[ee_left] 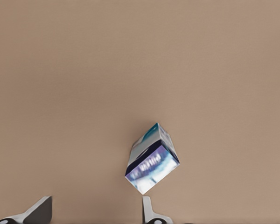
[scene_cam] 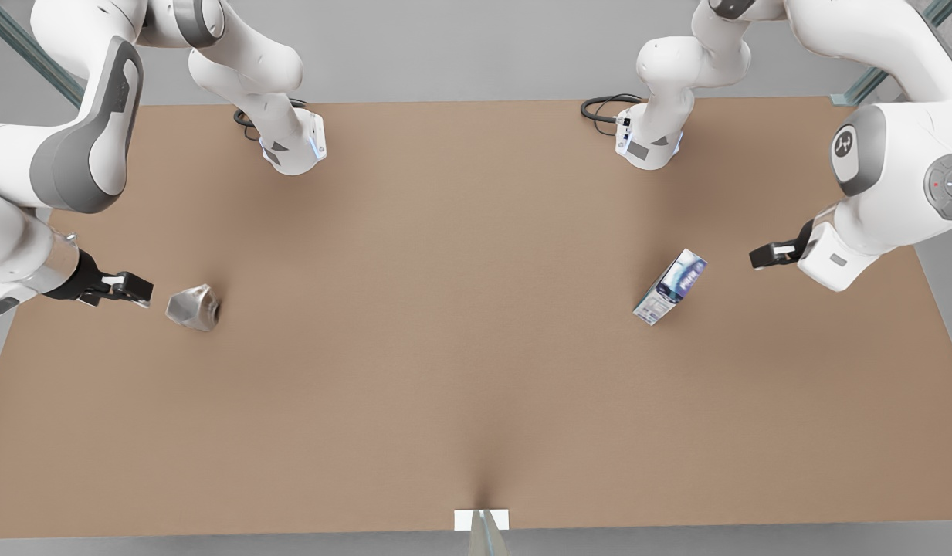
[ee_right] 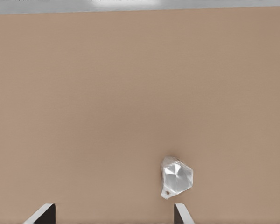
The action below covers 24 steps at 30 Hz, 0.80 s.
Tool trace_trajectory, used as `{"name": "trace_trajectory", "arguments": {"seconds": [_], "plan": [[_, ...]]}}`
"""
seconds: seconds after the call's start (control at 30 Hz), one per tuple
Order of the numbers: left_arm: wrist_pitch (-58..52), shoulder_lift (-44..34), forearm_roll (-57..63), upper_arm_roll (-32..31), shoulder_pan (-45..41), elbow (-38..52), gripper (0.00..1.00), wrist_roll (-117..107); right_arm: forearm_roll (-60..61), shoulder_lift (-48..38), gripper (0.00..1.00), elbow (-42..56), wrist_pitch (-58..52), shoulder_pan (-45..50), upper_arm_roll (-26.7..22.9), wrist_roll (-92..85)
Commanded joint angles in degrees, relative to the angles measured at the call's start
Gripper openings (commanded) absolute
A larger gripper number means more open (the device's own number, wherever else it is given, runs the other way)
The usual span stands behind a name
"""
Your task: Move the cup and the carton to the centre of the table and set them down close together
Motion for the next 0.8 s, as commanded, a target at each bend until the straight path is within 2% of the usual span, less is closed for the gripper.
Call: {"name": "trace_trajectory", "arguments": {"seconds": [0.0, 0.17, 0.37, 0.47, 0.77], "plan": [[0.00, 0.00, -0.11, 0.00, 0.00, 0.00, 1.00, 0.00, 0.00, -0.01, 1.00, -0.02, -0.01, 0.13, 0.00, 0.09], [0.44, -0.09, -0.29, -0.09, -0.09, -1.67, 1.00, -0.35, 0.35, 1.93, 1.00, -1.07, 1.05, 0.14, 0.26, -0.35], [0.44, 0.26, -0.99, -0.09, -0.09, -1.32, 1.00, 1.05, 1.58, 0.70, 1.00, -11.35, 5.71, 0.66, 0.79, -0.79], [0.44, 0.26, -0.90, 0.00, 0.00, -1.05, 1.00, 1.05, 1.58, -1.76, 1.00, -21.28, 15.02, 1.01, 0.79, -2.72], [-1.41, 0.08, -0.90, -0.09, -0.09, -0.97, 1.00, 4.39, 0.79, 1.23, 1.00, -29.02, 26.27, 0.84, 0.79, -4.31]]}}
